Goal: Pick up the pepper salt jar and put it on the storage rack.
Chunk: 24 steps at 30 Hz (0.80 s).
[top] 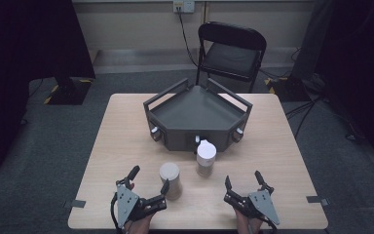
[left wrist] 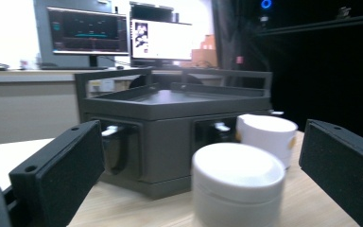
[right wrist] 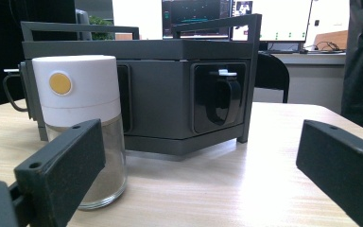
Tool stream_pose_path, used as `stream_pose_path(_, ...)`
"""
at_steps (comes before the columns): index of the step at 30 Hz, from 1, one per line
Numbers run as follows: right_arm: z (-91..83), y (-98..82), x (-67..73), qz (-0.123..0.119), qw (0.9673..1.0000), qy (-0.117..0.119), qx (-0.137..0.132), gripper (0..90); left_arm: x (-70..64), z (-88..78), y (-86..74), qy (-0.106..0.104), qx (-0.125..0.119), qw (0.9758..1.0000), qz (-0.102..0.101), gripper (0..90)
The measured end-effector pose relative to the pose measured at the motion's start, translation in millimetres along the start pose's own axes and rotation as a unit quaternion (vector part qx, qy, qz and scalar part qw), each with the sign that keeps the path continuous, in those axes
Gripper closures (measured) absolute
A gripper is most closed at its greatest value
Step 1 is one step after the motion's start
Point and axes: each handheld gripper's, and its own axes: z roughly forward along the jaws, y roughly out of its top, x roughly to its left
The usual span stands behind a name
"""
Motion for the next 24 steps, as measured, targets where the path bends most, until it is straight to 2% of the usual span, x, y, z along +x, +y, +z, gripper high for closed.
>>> stream_pose_path(3, 0.0, 0.0, 0.0, 0.0, 1.0, 0.0, 0.0, 1.0, -0.3, 3.6, 1.2, -0.007, 0.001, 1.0, 0.003, 0.4)
stream_pose_path(4, 0.0, 0.0, 0.0, 0.0, 1.0, 0.0, 0.0, 1.0, 0.1, 7.1, 2.0, -0.015, 0.002, 0.9999, 0.002, 0.4)
stream_pose_path(10, 0.0, 0.0, 0.1, 0.0, 1.0, 0.0, 0.0, 1.0, -1.5, 16.0, 1.0, -0.026, 0.007, 0.9996, 0.0, 0.5)
stream_pose_path(19, 0.0, 0.0, -0.6, 0.0, 1.0, 0.002, 0.0, 1.0, -0.2, 23.3, -4.1, -0.027, 0.011, 0.9995, -0.012, 5.2)
stream_pose_path(24, 0.0, 0.0, -0.6, 0.0, 1.0, 0.002, 0.0, 1.0, -1.4, 29.2, -4.7, -0.031, 0.024, 0.9992, -0.007, 5.9)
